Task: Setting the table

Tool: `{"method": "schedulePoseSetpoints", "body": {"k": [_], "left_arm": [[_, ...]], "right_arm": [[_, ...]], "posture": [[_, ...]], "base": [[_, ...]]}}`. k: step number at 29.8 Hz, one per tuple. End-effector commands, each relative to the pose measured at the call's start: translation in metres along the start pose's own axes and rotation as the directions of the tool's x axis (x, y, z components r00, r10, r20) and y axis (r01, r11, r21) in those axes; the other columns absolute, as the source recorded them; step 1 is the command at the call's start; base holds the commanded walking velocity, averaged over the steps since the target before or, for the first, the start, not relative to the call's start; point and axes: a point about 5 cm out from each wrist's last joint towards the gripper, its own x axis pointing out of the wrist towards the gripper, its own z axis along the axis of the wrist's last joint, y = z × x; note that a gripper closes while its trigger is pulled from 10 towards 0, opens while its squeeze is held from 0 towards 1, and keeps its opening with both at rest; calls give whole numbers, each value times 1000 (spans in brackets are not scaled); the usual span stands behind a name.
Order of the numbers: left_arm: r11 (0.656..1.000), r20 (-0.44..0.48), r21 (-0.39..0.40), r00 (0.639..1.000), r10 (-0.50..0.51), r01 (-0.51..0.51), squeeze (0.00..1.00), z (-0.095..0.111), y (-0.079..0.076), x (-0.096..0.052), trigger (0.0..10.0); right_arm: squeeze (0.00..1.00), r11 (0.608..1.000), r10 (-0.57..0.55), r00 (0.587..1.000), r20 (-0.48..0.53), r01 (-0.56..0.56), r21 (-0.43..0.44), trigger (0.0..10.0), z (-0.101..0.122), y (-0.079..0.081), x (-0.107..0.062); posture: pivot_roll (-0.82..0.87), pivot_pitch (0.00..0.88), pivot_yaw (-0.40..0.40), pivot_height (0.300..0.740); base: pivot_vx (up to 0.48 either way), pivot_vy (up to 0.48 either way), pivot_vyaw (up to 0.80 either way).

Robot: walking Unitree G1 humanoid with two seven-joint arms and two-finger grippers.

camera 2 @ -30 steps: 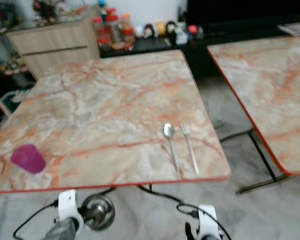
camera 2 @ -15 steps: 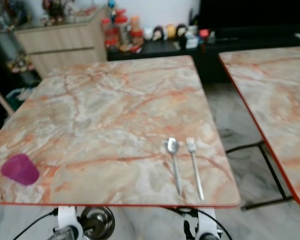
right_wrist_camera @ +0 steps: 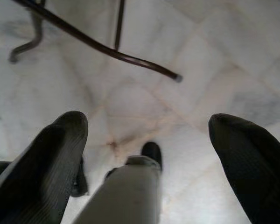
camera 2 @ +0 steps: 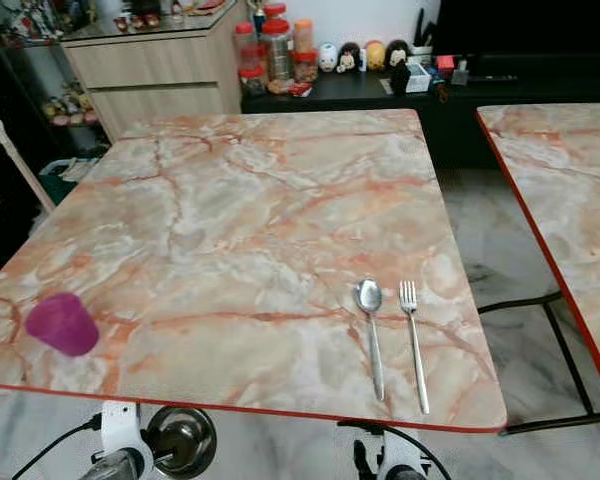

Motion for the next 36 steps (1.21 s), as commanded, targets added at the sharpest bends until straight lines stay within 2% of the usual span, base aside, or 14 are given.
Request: {"method": "schedulePoseSetpoints", "body": {"k": [1,8,11,36], "left_arm": [[1000,14,-14,999,29,-28,0,4,8,0,10000],[999,20,-12,999,29,-29,0,6,8,0,10000],[1000,22,11,999,23,-23,0,6,8,0,10000],[1000,27,25,1000,9,-9,0,8,6,1,10000]], "right_arm": [[0,1000,6,1000,8,-6,19,10000,3,4,1],[0,1000,5,1000,7,-5,21,10000,2,4,1],[0,1000,6,1000,5,-6,21,10000,1,4,1],[0,1000,-6,1000,-2,6,4,10000,1,4,1]], "posture": [[-196,0,92,740],[-196,0,92,740],[-196,0,92,740],[-197,0,94,740]], "base": [[0,480,0],[0,468,0],[0,0,0],[0,0,0]]}}
